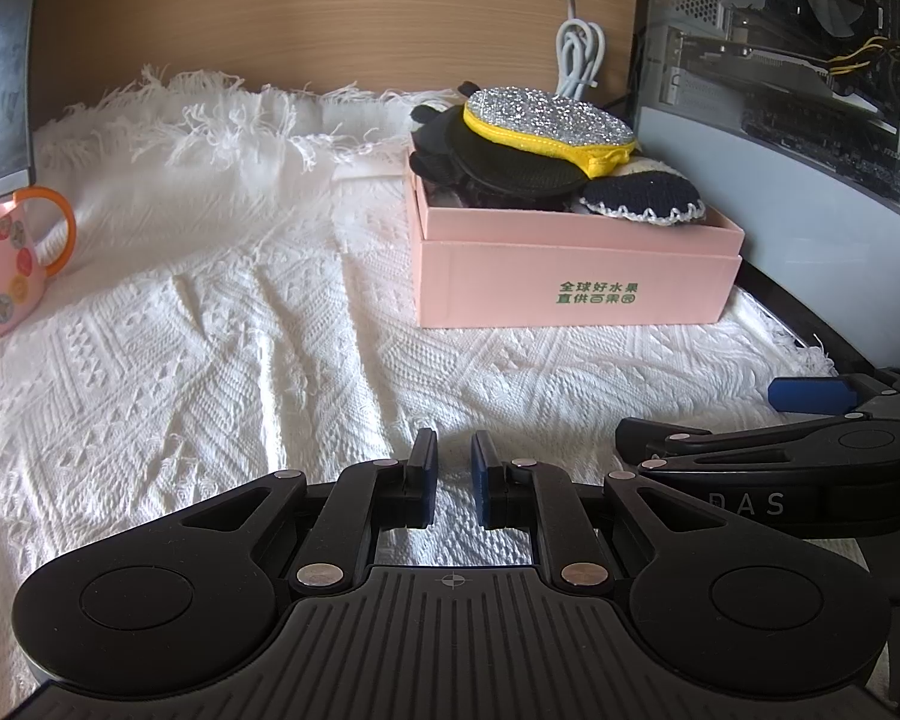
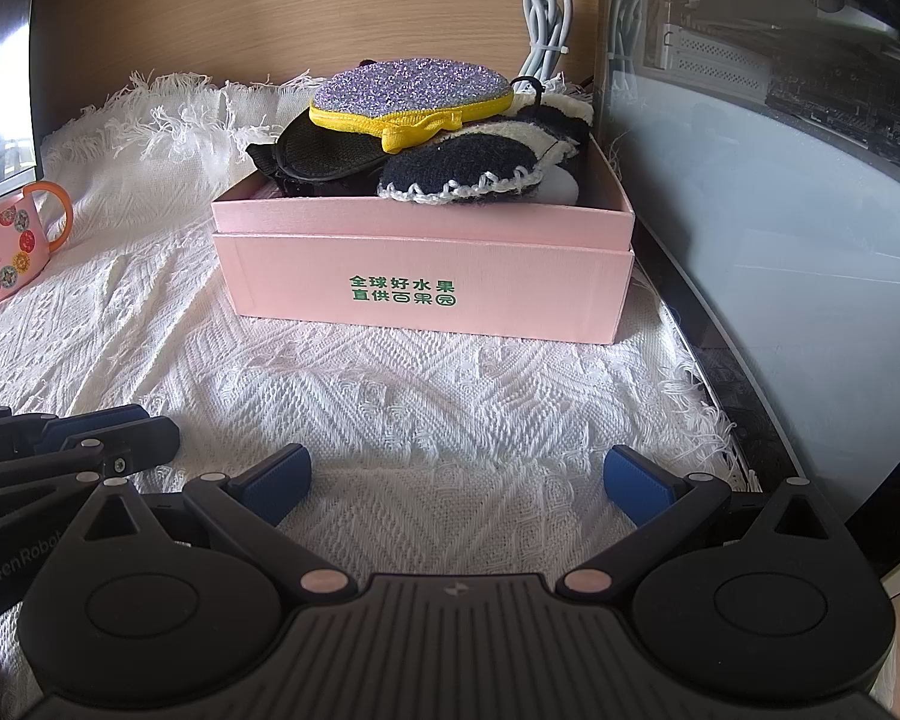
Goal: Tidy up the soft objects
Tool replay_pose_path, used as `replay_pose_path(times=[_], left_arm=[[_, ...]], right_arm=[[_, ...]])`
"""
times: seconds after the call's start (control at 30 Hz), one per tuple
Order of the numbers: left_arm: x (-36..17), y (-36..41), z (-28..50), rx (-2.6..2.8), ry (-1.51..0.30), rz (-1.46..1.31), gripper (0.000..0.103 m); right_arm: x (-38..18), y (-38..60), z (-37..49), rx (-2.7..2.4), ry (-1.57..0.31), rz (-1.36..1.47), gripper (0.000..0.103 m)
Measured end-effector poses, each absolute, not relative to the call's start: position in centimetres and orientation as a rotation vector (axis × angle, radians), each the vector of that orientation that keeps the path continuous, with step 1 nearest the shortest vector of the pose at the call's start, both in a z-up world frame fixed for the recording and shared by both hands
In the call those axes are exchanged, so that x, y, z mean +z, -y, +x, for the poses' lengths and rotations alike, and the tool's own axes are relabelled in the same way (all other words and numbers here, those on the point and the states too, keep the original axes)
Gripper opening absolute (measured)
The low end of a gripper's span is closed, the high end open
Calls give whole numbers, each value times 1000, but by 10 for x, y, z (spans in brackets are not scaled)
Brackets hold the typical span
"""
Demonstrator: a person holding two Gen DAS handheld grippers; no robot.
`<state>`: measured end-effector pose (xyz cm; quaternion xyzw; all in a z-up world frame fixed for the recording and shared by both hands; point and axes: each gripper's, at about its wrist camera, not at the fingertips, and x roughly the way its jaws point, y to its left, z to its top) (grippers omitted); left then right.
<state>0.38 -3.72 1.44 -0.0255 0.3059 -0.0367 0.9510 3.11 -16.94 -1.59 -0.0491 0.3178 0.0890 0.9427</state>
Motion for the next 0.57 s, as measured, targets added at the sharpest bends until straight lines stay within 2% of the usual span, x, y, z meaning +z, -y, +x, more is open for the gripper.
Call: replay_pose_path(times=[0.57], left_arm=[[14,37,4,-79,-622,-49,14]], right_arm=[[-16,169,31,181,-648,-100,103]])
